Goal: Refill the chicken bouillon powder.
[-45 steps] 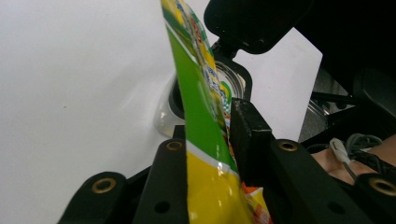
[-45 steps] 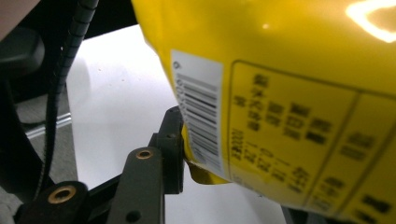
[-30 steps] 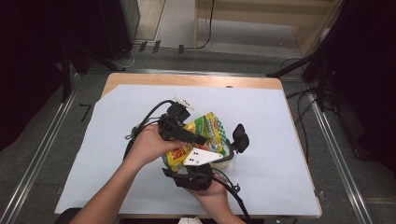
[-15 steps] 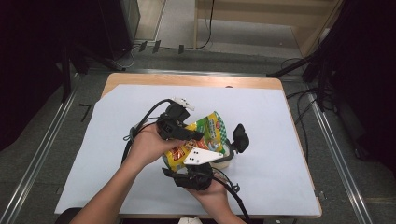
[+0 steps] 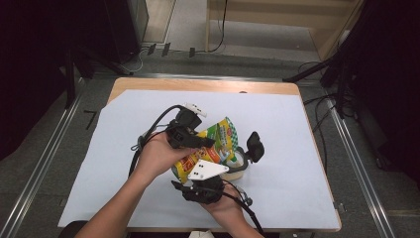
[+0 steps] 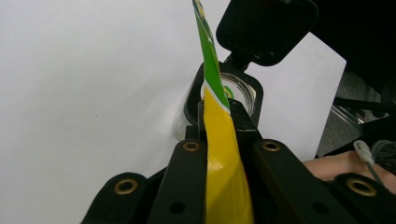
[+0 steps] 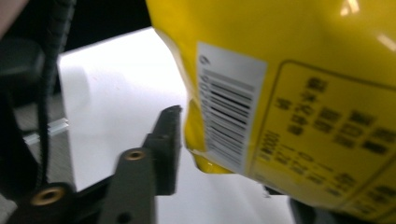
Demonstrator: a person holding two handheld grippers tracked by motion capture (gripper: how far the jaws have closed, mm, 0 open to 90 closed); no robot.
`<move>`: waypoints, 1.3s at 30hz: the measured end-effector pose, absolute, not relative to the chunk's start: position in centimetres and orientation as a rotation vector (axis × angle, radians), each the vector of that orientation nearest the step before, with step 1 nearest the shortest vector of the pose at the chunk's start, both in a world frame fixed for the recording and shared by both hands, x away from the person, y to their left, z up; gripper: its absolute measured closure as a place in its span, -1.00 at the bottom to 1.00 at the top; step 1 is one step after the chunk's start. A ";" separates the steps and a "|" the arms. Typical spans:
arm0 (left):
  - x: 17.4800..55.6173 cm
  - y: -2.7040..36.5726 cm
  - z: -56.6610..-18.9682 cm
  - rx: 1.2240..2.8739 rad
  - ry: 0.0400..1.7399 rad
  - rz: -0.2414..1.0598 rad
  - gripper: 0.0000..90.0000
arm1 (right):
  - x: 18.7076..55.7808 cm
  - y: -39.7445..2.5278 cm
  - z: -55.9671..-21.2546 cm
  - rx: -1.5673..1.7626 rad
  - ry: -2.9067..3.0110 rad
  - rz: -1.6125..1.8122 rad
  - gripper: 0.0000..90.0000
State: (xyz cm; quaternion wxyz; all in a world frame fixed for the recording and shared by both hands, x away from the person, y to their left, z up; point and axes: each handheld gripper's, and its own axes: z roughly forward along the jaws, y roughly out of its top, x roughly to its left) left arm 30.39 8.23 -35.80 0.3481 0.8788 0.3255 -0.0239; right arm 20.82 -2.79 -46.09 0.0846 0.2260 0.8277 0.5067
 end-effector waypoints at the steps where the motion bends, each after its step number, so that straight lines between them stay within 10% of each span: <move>1: 30.4 8.2 -35.8 2.276 0.847 -0.061 0.96 | 20.8 -2.7 -46.0 0.663 2.469 1.482 0.37; 30: 30.7 8.0 -35.4 2.239 0.813 -0.141 0.27 | 20.8 -3.0 -45.5 0.799 2.413 1.657 0.43; 39: 30.7 7.4 -34.8 2.269 0.860 -0.048 0.75 | 21.0 -3.2 -45.4 0.834 2.394 1.715 0.44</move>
